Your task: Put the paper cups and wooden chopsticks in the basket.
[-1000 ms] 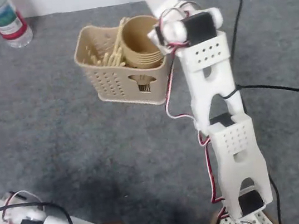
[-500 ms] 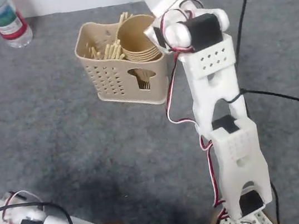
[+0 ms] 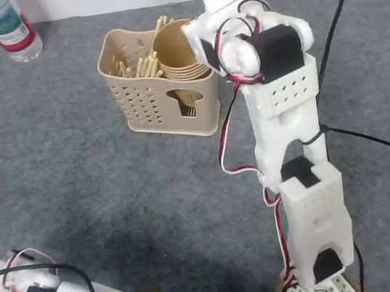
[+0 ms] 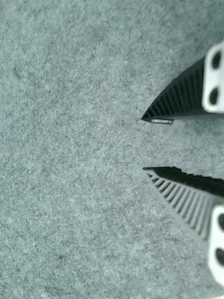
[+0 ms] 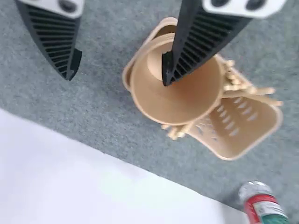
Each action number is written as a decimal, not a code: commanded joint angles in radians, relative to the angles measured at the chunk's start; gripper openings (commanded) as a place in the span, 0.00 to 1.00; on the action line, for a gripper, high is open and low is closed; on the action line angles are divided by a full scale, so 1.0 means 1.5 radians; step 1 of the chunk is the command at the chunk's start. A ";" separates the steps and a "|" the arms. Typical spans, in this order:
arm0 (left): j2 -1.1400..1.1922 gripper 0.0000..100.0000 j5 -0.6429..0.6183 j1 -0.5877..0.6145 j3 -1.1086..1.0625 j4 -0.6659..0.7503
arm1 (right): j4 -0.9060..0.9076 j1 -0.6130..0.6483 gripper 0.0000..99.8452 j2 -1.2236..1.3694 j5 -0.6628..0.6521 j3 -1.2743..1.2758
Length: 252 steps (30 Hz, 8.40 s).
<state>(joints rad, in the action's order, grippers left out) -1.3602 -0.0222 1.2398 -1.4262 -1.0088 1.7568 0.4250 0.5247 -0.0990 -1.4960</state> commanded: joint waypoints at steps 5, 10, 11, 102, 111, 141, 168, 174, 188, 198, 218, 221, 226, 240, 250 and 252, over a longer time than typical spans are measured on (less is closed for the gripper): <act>-0.008 0.15 -0.007 -0.018 0.005 0.001 | 0.024 0.014 0.28 -0.143 0.060 0.287; -0.008 0.15 -0.007 -0.027 0.004 0.001 | 0.021 0.016 0.41 -0.183 0.211 0.375; -0.008 0.15 -0.007 -0.026 0.004 0.001 | 0.020 0.016 0.43 -0.182 0.216 0.375; -0.008 0.15 -0.007 -0.023 0.004 0.000 | 0.026 -0.161 0.40 -0.138 0.123 0.249; -0.008 0.15 -0.007 -0.024 -0.001 0.002 | 0.028 -0.150 0.43 -0.300 0.123 0.250; -0.009 0.15 0.000 -0.667 0.271 -0.116 | -0.248 -0.317 0.01 -0.940 -0.052 1.333; -0.294 0.01 -0.050 -0.714 -0.052 -0.168 | -0.297 -0.256 0.01 -0.988 0.119 1.549; -0.310 0.01 -0.050 -0.715 -0.121 -0.165 | -0.316 -0.254 0.01 -1.201 0.116 1.637; -0.310 0.01 -0.050 -0.712 -0.123 -0.166 | -0.450 -0.255 0.07 -1.537 0.051 2.003; -0.310 0.01 -0.045 -0.709 -0.130 -0.154 | -0.474 -0.255 0.07 -1.558 0.047 2.118; -0.309 0.01 -0.049 -0.714 -0.171 -0.171 | -0.297 -0.256 0.08 -1.558 0.048 2.119; -0.309 0.01 -0.049 -0.714 -0.171 -0.171 | -0.297 -0.256 0.08 -1.558 0.048 2.119; -0.309 0.01 -0.049 -0.713 -0.171 -0.171 | -0.297 -0.256 0.08 -1.558 0.047 2.119; -0.309 0.01 -0.049 -0.713 -0.171 -0.171 | -0.297 -0.254 0.08 -1.558 0.047 2.119; -0.309 0.01 -0.049 -0.713 -0.171 -0.171 | -0.297 -0.254 0.08 -1.558 0.047 2.119; -0.309 0.01 -0.049 -0.713 -0.171 -0.171 | -0.297 -0.254 0.08 -1.558 0.047 2.119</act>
<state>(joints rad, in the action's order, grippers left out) -1.8006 -0.0990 0.1749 -1.6870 -1.2789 1.3042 0.0399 -1.7998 -0.0176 1.6648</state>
